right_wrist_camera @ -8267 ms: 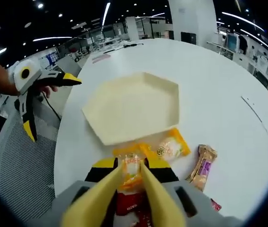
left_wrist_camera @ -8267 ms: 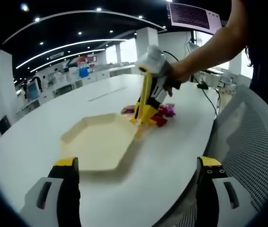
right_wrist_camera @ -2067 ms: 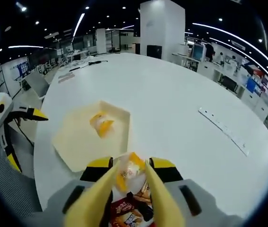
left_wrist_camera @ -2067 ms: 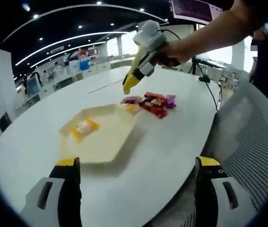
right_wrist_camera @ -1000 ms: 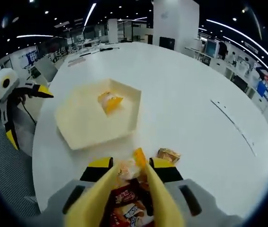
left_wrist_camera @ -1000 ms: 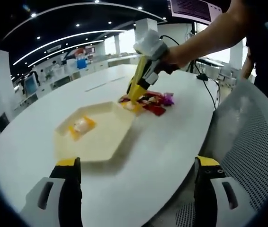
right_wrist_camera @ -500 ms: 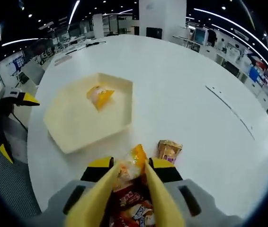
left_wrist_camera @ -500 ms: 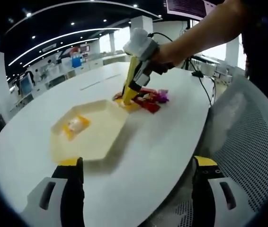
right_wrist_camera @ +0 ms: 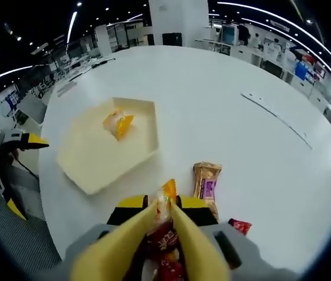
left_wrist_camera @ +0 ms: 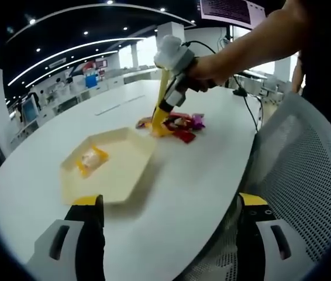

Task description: Place the target food into the container with the food tongs after gripping and lifting it, then release it inside without dropping or visibly crushing the food.

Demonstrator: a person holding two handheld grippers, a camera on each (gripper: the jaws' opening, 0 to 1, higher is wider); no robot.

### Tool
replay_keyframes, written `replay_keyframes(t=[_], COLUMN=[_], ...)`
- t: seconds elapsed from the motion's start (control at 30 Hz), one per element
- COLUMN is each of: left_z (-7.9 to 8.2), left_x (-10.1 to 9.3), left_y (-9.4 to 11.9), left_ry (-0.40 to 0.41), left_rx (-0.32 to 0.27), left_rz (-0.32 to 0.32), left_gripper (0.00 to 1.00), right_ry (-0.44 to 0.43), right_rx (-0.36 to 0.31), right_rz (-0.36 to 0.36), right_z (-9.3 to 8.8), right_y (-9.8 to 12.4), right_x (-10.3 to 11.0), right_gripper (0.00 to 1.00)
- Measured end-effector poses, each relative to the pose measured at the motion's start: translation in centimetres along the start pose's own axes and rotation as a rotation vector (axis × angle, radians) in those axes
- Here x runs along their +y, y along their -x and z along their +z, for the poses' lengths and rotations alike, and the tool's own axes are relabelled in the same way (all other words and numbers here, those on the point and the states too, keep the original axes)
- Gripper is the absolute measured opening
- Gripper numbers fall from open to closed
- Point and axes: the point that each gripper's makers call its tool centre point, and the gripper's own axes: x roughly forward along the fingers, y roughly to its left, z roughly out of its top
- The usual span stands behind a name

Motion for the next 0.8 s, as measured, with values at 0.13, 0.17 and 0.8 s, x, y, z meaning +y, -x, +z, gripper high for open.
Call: replay_keyframes(t=[0.13,0.17,0.8], left_z=[0.0,0.0,1.6], left_x=[0.1,0.0,-0.9], left_y=[0.0,0.0,0.0], left_ry=[0.007,0.006,0.059], left_rx=[-0.001,-0.003,-0.088], left_rz=[0.001,0.000,-0.056], left_gripper=[0.90,0.90,0.99], right_ry=[-0.002,-0.014,0.048], right_rx=[-0.026,-0.029,-0.078], right_rz=[-0.009,-0.006,-0.007], right_z=[0.9,1.3,6.3], right_y=[1.0,1.2,3.2], right_x=[-0.5,-0.8,-1.2], right_gripper=[0.17,0.17,0.17])
